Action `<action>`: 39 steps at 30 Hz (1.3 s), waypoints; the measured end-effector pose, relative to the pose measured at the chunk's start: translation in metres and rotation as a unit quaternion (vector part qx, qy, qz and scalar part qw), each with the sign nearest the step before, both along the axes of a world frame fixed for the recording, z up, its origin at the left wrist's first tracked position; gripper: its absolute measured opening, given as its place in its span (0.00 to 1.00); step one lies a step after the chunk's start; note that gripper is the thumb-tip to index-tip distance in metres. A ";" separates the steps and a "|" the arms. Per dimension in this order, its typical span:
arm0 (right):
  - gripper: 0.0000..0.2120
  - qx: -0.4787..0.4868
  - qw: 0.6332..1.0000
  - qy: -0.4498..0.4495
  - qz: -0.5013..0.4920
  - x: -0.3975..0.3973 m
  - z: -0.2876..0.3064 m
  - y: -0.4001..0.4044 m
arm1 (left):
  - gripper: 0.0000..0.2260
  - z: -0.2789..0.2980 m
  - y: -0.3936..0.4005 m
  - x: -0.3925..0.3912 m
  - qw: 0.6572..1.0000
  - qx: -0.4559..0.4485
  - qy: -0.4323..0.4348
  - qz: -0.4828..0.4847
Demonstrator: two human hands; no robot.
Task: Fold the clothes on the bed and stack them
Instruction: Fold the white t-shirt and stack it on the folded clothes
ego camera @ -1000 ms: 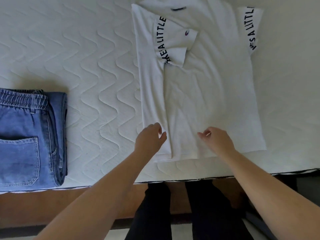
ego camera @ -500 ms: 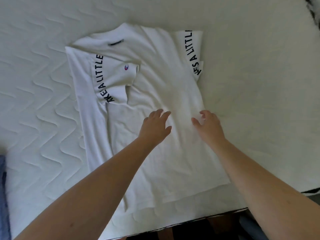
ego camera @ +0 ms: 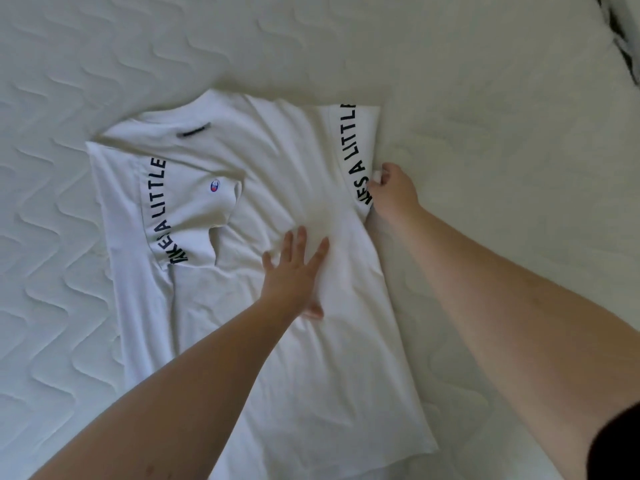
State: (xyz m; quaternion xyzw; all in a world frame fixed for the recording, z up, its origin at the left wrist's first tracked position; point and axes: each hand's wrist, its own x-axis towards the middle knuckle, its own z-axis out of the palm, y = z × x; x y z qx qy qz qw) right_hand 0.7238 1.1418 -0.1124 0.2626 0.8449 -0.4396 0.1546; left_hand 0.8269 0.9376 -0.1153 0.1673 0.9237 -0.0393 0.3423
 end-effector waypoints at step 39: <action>0.17 -0.066 0.965 0.160 0.196 0.078 0.016 -0.088 | 0.28 0.031 0.004 -0.170 0.817 0.337 0.065 0.462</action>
